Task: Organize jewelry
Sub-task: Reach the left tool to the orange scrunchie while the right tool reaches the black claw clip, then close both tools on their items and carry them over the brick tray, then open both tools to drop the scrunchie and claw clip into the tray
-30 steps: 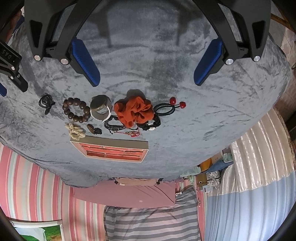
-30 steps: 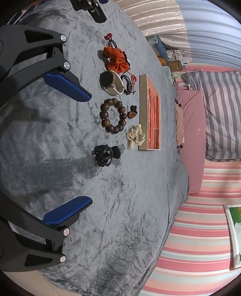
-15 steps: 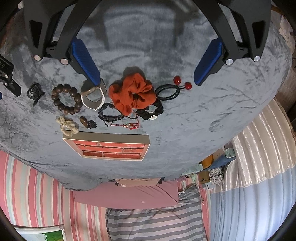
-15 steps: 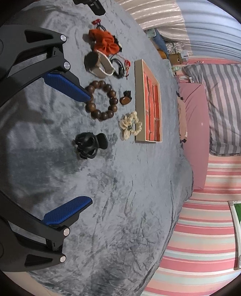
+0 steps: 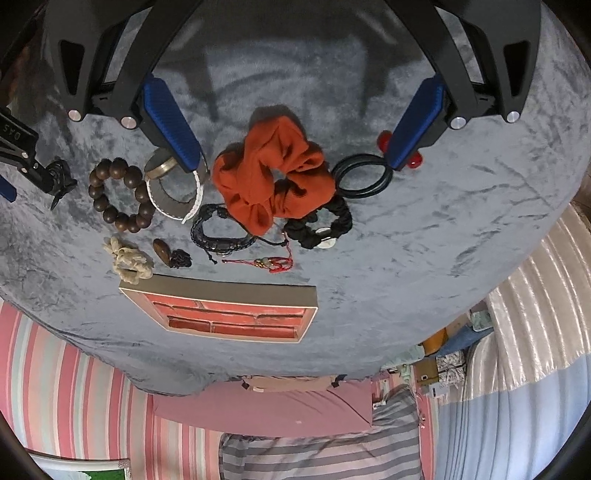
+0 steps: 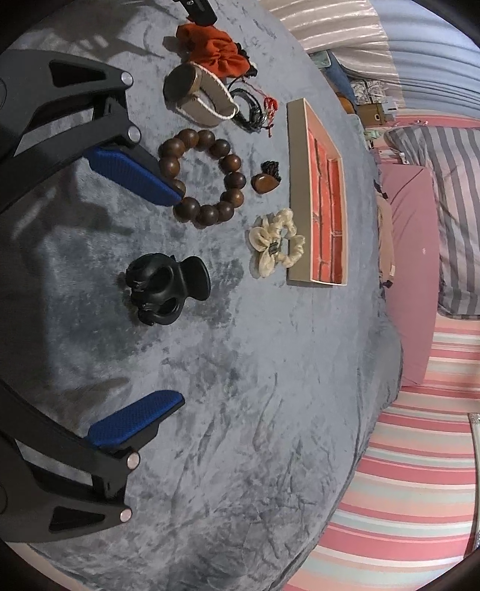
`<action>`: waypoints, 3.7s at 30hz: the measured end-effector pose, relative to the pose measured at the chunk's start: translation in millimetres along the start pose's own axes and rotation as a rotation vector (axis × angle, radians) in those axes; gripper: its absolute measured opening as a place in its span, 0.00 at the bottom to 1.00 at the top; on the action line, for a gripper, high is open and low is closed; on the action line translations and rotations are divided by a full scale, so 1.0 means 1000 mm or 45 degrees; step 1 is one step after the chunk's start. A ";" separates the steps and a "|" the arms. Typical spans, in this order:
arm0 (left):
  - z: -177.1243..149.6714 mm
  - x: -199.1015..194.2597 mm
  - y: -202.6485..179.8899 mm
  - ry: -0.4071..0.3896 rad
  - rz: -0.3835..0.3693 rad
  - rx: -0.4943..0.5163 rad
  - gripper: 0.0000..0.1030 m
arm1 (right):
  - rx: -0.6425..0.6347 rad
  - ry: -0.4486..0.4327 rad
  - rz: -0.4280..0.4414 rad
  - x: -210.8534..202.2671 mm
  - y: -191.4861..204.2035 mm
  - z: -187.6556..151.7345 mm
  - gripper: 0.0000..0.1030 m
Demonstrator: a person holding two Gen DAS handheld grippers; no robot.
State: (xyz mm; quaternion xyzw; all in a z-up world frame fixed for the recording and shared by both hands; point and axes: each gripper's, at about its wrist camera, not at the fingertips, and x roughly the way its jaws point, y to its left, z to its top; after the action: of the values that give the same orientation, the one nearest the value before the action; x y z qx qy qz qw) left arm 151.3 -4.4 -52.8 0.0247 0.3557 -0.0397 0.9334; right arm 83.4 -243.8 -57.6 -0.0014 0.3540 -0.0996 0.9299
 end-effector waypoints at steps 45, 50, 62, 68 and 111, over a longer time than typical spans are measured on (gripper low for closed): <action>-0.002 0.042 0.004 0.086 -0.141 -0.007 0.28 | -0.060 0.043 0.045 0.025 0.007 -0.003 0.45; 0.007 0.035 0.006 0.068 -0.163 -0.021 0.25 | -0.048 0.017 0.072 0.022 0.005 0.009 0.45; 0.077 0.032 0.000 -0.054 -0.209 -0.032 0.25 | -0.003 -0.091 0.128 0.032 0.007 0.080 0.45; 0.123 0.063 -0.011 -0.056 -0.217 -0.003 0.25 | 0.008 -0.064 0.155 0.073 0.020 0.133 0.45; 0.275 0.345 -0.048 0.344 -0.081 0.039 0.27 | 0.023 0.389 0.087 0.341 0.063 0.271 0.46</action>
State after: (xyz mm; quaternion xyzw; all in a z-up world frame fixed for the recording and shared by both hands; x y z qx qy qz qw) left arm 585.3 -92.4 -78.4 0.0328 0.4780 -0.0709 0.8749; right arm 522.2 -263.7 -83.3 0.0340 0.4904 -0.0702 0.8680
